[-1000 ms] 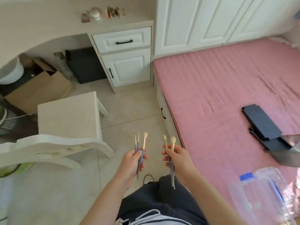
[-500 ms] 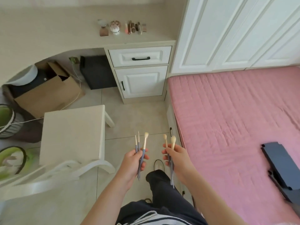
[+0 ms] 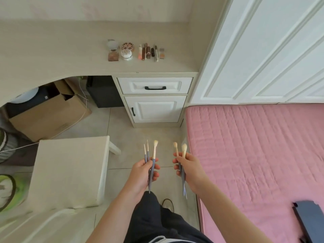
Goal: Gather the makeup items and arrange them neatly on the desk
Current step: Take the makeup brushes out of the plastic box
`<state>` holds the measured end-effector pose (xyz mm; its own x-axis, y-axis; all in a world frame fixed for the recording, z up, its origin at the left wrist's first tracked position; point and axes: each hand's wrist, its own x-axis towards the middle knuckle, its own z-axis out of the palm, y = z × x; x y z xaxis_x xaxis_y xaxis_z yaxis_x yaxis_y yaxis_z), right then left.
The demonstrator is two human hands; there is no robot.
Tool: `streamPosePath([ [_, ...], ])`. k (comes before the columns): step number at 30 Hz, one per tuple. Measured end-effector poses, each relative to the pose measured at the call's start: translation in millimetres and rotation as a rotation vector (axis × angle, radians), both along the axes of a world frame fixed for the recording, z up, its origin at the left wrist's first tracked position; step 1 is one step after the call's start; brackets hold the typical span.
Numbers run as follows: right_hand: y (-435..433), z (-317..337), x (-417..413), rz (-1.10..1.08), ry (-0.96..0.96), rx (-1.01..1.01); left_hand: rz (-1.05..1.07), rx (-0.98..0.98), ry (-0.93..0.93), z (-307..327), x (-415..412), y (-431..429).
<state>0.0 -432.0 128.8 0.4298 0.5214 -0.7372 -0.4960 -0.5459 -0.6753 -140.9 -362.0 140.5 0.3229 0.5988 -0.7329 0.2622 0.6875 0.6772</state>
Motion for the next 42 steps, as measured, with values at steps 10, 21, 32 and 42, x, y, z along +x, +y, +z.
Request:
streamPosePath([
  [10, 119, 0, 37, -0.050, 0.023, 0.016, -0.007, -0.024, -0.012, -4, 39, 125],
  [21, 251, 9, 71, -0.138, 0.033, 0.065, -0.160, 0.042, -0.017, 15, 91, 275],
  [32, 332, 14, 147, -0.200, 0.023, 0.080, -0.165, 0.000, -0.046, 5, 163, 343],
  [42, 401, 12, 256, -0.118, -0.027, 0.060, -0.119, -0.007, -0.086, 2, 272, 407],
])
